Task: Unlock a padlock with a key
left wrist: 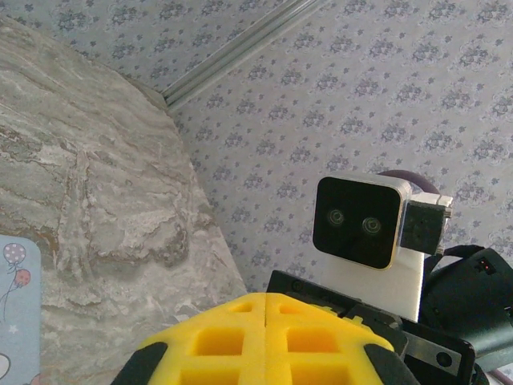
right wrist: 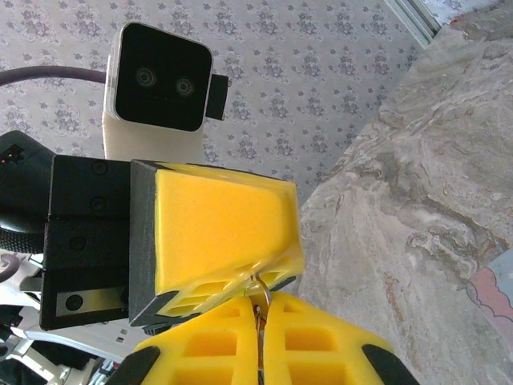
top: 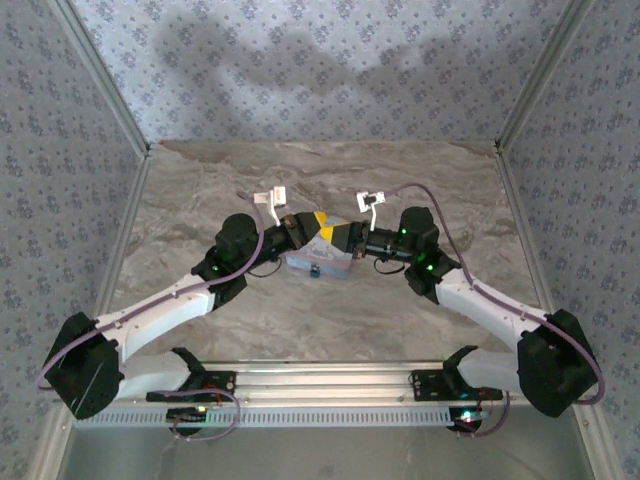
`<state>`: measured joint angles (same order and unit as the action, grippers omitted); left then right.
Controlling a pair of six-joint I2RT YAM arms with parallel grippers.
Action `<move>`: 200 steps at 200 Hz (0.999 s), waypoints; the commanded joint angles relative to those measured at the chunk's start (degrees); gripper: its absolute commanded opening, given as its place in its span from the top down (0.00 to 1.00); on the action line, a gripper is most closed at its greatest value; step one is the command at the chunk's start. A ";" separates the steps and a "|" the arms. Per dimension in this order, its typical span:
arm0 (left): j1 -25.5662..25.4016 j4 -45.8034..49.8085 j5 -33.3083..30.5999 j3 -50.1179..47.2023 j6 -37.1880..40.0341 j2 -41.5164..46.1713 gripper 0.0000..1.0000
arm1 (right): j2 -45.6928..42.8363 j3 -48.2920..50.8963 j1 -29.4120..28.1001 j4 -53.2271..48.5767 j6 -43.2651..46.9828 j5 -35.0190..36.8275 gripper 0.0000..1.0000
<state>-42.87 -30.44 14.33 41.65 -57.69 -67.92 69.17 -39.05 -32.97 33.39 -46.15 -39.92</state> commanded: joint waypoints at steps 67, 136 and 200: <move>0.62 0.48 -1.50 -1.32 0.30 3.62 1.00 | -2.87 1.71 3.44 -3.26 0.61 3.53 0.97; 1.28 2.14 -1.67 -1.39 0.85 4.87 0.75 | -2.97 0.99 3.59 -7.97 3.31 3.93 1.00; 3.14 16.99 -6.01 -2.63 7.96 11.56 0.38 | -1.55 1.02 4.84 -14.91 9.25 5.38 1.00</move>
<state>-40.16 -22.65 11.73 39.81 -55.05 -59.55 67.29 -38.28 -28.93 21.71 -40.49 -35.73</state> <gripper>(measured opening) 0.594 0.066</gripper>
